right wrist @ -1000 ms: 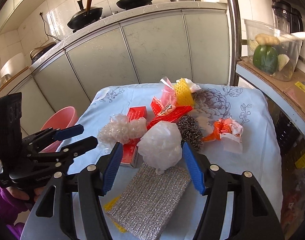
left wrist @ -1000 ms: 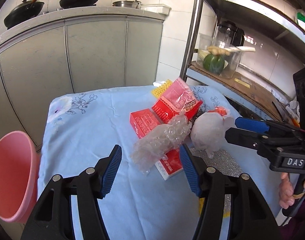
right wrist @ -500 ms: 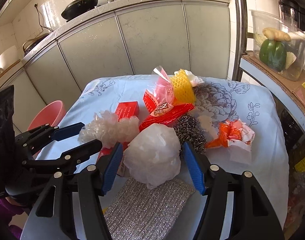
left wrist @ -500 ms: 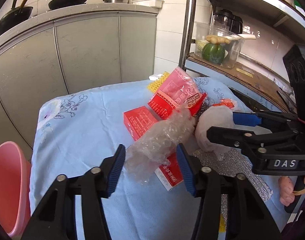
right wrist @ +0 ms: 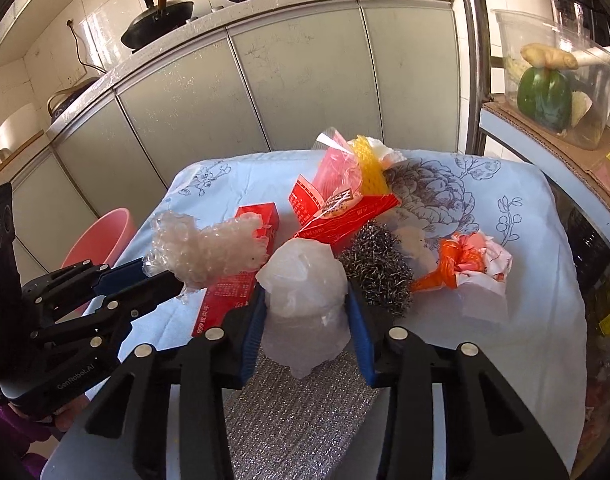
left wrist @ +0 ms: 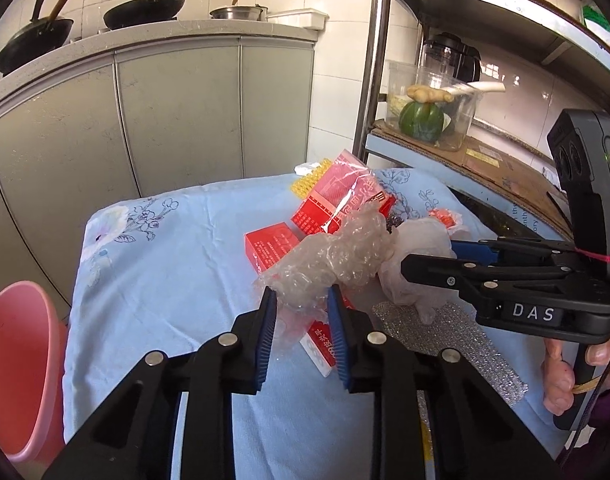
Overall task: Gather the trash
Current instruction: 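Grasp the clear bubble wrap with the left tool while the right tool grasps the white plastic bag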
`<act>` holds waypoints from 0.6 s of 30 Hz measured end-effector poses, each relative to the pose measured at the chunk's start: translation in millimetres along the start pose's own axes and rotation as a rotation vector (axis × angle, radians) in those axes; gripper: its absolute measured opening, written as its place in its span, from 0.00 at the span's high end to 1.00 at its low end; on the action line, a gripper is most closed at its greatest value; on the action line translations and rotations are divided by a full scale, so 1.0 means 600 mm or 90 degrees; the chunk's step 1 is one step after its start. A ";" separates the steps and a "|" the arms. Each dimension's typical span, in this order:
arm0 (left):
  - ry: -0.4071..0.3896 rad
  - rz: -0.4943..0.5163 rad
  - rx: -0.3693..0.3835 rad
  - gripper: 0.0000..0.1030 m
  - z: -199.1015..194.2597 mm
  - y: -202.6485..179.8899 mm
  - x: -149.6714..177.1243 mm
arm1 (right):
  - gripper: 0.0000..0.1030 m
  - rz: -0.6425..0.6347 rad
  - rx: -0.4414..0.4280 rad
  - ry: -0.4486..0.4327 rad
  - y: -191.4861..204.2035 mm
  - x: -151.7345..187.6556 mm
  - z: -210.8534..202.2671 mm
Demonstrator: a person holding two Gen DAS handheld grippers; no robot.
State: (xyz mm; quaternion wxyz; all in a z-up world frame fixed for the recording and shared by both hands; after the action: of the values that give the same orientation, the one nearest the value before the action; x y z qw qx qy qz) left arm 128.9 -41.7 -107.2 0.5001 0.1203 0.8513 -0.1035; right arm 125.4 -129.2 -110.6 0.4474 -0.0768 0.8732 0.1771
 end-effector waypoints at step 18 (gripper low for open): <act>-0.071 -0.051 -0.020 0.76 -0.113 0.027 -0.041 | 0.62 -0.012 -0.031 -0.060 0.042 -0.037 -0.064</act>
State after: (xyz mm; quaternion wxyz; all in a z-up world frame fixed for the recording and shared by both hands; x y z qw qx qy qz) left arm 89.5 -9.0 -54.3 0.5443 0.0720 0.8276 -0.1168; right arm 102.3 -121.1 -66.2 0.4876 -0.0876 0.8460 0.1974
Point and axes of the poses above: each gripper's, at about its wrist camera, not at the fingertips, and z roughly the way its jaws point, y to its left, x to its underside, the point moved 10 cm from there along z, roughly the way its jaws point, and after that the axes turned 11 degrees about -y, right-handed, at the moved point
